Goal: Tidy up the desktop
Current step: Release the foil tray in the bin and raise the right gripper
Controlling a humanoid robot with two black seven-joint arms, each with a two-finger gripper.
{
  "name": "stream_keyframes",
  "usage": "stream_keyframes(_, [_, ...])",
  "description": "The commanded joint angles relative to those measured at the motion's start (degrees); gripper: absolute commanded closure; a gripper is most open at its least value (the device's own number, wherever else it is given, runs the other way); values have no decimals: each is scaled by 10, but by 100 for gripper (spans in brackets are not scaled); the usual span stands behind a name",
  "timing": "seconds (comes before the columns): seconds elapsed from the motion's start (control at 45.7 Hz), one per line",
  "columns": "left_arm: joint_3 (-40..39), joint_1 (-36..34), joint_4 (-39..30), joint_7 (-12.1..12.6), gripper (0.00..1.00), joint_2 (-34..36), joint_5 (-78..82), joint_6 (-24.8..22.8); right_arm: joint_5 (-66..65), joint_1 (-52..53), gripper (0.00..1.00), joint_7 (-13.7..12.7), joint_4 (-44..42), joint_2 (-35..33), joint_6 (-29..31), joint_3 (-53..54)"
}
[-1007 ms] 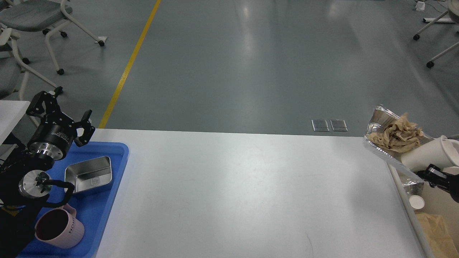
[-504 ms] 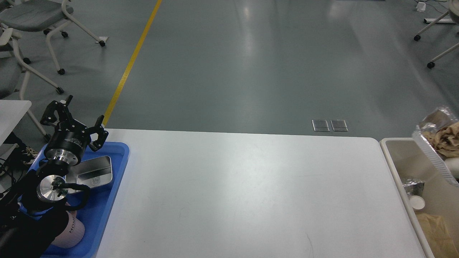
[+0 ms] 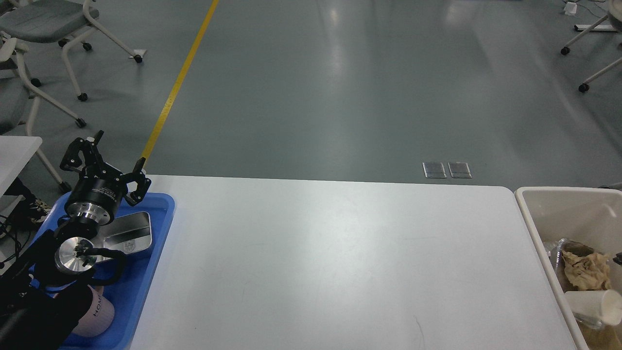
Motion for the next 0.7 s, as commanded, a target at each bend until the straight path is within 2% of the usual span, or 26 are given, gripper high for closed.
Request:
stream_keyframes(0.0, [-2,-4,3,-1,4,3,2,0,0,7,0,4,-1,14,-5,4])
stream_keyframes(0.328, [15,-1,2,3,4,17,7,-16,0,73,0,8,6,95,-25,60])
stream_keyframes(0.482, [15,2,2,4,4,72,7,-24,0,94,0,7,9,137,-25,193])
stream_keyframes(0.613, [15,3,2,4,4,78,7,-24,9,126,0,5,18,156,-11,310])
stream_keyframes(0.679, [15,5,2,4,4,76,6,-23,24,126,0,1,53,157,16,361])
